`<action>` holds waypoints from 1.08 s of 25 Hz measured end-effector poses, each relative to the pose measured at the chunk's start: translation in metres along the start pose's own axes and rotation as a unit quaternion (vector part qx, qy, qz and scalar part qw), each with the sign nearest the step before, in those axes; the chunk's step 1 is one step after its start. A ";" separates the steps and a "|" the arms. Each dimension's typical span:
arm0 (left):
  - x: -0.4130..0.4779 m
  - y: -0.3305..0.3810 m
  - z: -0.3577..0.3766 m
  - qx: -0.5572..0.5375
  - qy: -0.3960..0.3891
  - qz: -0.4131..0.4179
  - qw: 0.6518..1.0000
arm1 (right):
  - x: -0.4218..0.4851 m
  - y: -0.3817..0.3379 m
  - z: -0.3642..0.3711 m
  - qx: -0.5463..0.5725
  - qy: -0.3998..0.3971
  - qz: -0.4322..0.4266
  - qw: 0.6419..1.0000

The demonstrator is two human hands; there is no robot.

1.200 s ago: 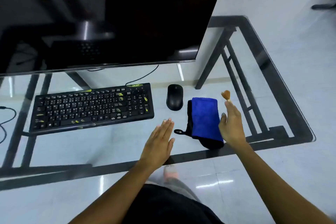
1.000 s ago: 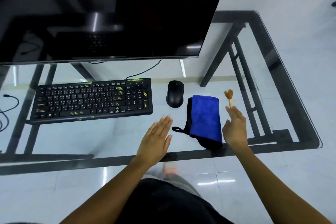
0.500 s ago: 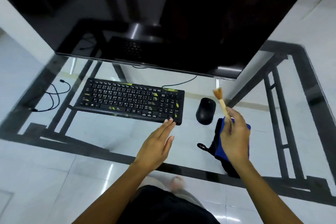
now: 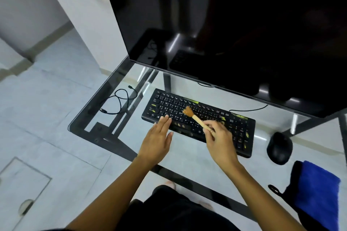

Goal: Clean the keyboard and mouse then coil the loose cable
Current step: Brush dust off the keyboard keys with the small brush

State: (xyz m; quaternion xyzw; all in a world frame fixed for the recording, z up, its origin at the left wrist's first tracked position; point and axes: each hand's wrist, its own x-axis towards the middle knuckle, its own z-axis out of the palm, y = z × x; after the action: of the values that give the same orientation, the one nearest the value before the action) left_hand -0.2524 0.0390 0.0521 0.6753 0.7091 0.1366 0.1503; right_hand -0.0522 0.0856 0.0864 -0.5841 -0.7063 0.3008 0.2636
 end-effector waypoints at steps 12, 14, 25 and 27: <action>0.030 -0.040 -0.009 0.087 -0.078 0.046 0.992 | 0.049 -0.049 0.036 -0.135 -0.084 0.020 0.987; 0.030 -0.041 -0.011 0.086 -0.080 0.052 0.992 | 0.055 -0.054 0.034 -0.136 -0.099 0.014 0.986; 0.033 -0.045 -0.012 0.064 -0.045 0.088 0.993 | 0.088 -0.095 0.043 0.094 0.043 0.018 0.994; 0.034 -0.046 -0.011 0.055 -0.048 0.093 0.993 | 0.096 -0.097 0.049 0.062 0.017 0.012 0.998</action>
State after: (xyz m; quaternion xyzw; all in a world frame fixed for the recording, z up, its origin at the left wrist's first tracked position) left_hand -0.3004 0.0705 0.0430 0.7510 0.6420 0.0778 0.1331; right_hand -0.1695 0.1612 0.1261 -0.5798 -0.6748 0.3371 0.3079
